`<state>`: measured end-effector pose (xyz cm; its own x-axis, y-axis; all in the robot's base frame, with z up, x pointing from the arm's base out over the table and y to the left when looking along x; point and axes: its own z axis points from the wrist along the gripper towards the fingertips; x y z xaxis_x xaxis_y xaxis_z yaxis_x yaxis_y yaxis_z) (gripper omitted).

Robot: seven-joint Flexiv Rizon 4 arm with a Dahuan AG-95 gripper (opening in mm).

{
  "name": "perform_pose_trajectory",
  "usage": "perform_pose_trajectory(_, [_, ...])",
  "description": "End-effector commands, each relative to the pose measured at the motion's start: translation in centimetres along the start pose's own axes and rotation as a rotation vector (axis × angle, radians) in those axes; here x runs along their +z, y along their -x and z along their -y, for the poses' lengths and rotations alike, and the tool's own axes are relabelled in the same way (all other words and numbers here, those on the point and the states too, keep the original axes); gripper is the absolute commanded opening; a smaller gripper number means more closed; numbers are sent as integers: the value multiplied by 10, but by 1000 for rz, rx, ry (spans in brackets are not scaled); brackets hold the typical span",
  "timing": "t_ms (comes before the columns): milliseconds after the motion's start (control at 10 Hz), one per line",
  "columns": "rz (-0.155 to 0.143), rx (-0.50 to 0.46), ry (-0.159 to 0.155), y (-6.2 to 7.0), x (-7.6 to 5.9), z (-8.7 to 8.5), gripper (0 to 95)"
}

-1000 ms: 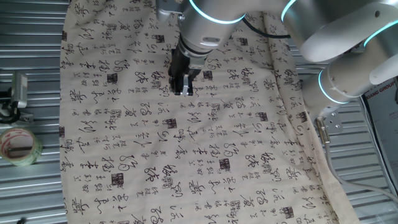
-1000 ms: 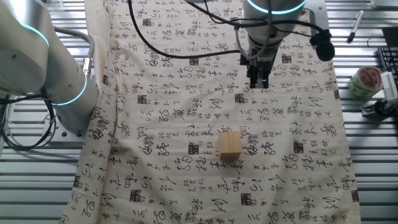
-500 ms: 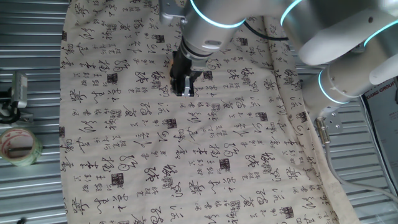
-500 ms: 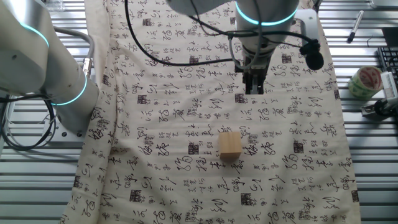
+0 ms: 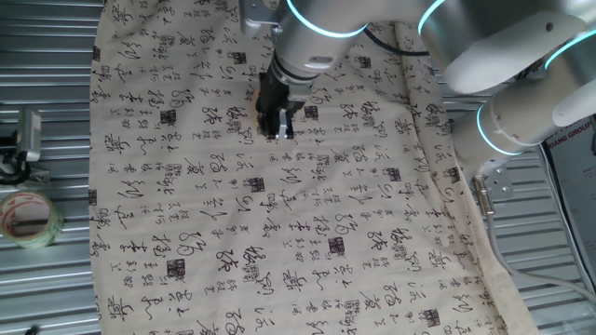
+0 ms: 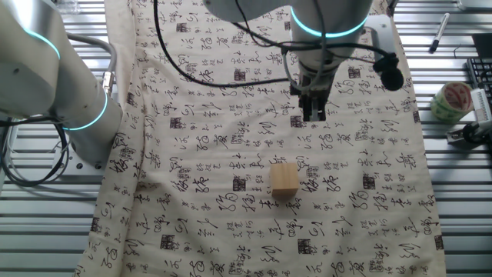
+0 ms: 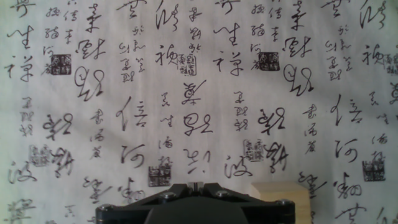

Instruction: Hold a small block with the gripper and sweep it from left to right on the table

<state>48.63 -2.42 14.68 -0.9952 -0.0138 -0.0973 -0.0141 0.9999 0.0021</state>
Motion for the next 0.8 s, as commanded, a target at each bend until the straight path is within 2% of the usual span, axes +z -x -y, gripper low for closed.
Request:
perform_pose_trajectory(100, [-5,-1,5,-1,-1,3,190])
perform_pose_trajectory(300, [-5,-18,6,-3,0,7,190])
perform_pose_trajectory(400, [-5,-22,7,-4,0,9,380])
perform_pose_trajectory(700, [2,-40,18,-6,2,15,380])
perform_pose_trajectory(800, [2,-46,19,-7,3,17,570])
